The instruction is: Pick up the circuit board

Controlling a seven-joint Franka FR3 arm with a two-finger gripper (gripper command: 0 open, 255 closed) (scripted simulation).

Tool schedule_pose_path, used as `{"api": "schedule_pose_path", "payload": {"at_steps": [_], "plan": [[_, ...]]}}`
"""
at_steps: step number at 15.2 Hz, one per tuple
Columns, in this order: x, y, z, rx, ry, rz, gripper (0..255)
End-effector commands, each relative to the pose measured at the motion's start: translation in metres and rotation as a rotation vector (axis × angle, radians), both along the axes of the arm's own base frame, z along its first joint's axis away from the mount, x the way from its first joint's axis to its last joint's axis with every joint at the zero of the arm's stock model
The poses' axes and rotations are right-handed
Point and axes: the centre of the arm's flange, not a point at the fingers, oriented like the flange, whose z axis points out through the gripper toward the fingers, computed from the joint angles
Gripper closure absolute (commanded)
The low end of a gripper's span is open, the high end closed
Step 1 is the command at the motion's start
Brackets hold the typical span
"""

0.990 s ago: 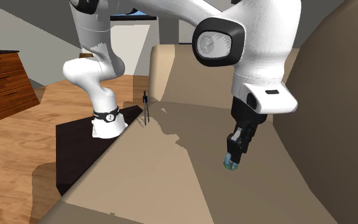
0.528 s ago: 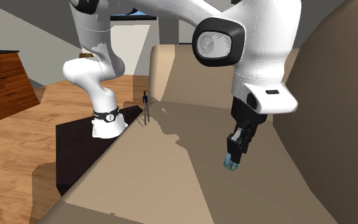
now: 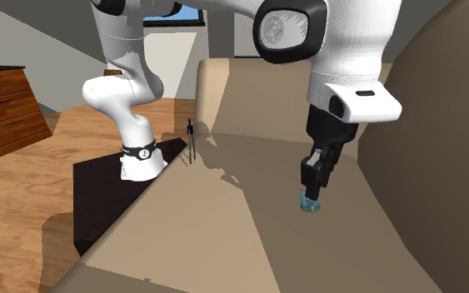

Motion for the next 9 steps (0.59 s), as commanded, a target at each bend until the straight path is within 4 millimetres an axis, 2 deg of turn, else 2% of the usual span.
{"api": "schedule_pose_path", "payload": {"at_steps": [1, 7, 9], "plan": [[-0.001, 0.001, 0.012, 0.0, 0.0, 0.0, 255], [-0.001, 0.001, 0.043, 0.0, 0.0, 0.0, 255], [-0.001, 0.001, 0.044, 0.0, 0.0, 0.0, 255]]}}
